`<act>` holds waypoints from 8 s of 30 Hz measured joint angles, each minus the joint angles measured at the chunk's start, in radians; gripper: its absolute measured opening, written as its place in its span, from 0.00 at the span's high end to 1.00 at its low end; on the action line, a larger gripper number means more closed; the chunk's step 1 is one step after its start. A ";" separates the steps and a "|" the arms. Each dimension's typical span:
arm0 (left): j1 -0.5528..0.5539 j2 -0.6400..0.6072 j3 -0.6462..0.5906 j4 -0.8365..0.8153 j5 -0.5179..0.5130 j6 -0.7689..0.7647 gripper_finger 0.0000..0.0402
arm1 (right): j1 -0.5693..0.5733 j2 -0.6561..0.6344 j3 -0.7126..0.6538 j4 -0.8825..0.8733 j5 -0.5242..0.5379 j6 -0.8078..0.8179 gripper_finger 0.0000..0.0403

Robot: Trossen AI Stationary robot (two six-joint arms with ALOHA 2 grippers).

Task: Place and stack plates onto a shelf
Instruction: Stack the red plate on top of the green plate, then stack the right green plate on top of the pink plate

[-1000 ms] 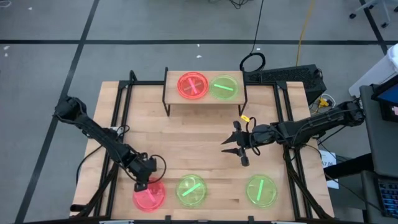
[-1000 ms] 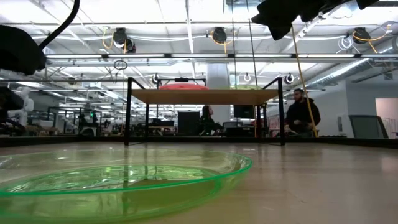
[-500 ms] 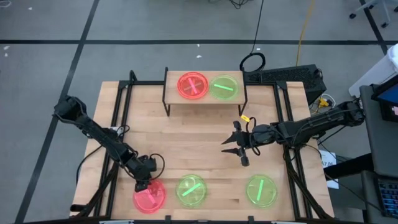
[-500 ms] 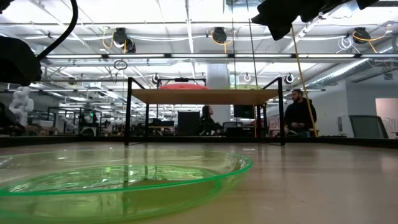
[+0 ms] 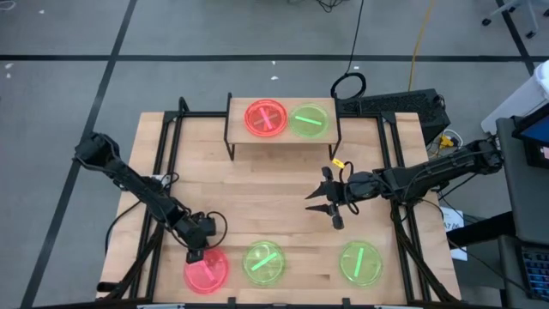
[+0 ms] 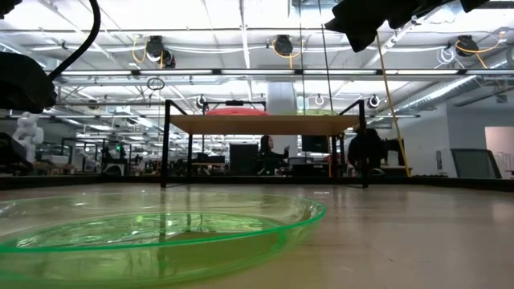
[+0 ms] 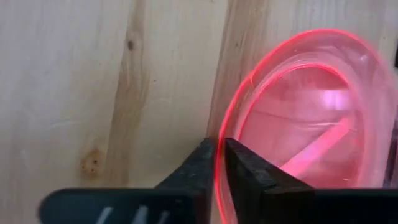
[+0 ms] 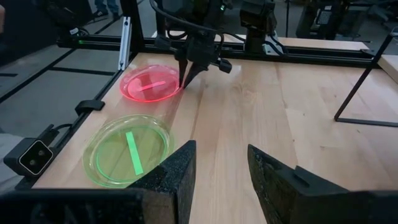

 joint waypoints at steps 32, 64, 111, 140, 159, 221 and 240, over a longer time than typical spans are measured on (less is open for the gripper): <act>0.596 -0.467 0.013 0.077 -0.044 0.093 1.00 | 0.000 -0.002 0.000 0.018 0.005 0.001 0.68; 1.214 0.248 0.904 -0.082 0.260 0.504 1.00 | 0.058 -0.357 0.000 -0.042 0.188 -0.158 0.68; 1.280 0.534 1.098 0.100 0.095 0.587 0.92 | 0.058 -0.358 0.000 -0.033 0.191 -0.181 0.68; 1.241 0.534 1.097 0.126 0.008 0.635 0.92 | 0.058 -0.358 0.000 -0.025 0.191 -0.169 0.68; 1.241 0.534 1.097 0.126 0.008 0.634 0.84 | 0.058 -0.357 0.000 -0.025 0.190 -0.169 0.68; 0.638 -0.501 -0.039 0.621 -0.197 0.680 0.72 | 0.001 -0.030 0.000 -0.751 -0.324 0.459 0.68; 0.631 -0.501 -0.068 0.654 -0.200 0.681 0.72 | 0.175 0.101 -0.229 -0.521 -0.529 0.784 0.68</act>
